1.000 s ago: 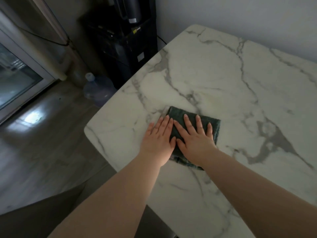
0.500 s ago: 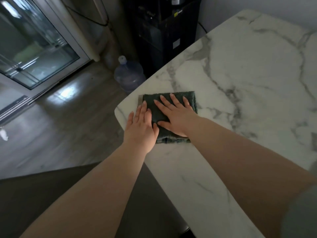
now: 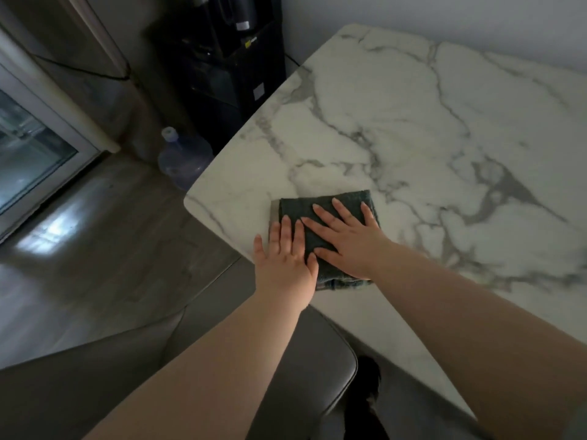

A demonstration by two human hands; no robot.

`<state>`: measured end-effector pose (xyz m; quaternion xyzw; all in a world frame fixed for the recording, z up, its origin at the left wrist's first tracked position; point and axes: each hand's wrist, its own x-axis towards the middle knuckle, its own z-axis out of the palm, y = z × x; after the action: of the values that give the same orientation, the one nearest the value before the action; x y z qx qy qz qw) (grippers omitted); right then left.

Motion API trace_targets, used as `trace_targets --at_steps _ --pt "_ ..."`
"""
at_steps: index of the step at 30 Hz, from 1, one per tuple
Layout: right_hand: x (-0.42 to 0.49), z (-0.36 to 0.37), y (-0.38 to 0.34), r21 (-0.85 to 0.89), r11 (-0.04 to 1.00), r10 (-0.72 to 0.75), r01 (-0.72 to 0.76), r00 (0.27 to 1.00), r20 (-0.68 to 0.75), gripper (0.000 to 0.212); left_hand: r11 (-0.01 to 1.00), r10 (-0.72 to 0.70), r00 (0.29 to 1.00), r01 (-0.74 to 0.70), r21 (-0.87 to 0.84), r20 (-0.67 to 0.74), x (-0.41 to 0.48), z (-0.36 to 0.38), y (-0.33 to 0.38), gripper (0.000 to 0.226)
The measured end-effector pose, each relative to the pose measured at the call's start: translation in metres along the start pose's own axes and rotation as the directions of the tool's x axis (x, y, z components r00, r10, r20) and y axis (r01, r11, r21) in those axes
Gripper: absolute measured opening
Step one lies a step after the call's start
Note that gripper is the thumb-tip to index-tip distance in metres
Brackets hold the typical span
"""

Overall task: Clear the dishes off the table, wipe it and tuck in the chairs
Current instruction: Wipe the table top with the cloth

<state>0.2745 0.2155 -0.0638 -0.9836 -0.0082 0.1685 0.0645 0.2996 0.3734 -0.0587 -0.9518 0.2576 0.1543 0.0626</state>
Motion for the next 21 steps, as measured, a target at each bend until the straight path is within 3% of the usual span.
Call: trace_targets --at_steps 12,21 --pt "-0.187 0.054 0.035 0.087 0.954 0.284 -0.288 0.957 0.055 0.064 0.950 0.312 0.950 -0.312 -0.005 0.018 -0.097 0.030 0.117 0.076" --pt "-0.164 0.046 0.033 0.108 0.959 0.257 -0.260 0.965 0.043 0.071 0.942 0.335 0.941 -0.334 0.042 -0.043 -0.083 0.015 0.095 0.069"
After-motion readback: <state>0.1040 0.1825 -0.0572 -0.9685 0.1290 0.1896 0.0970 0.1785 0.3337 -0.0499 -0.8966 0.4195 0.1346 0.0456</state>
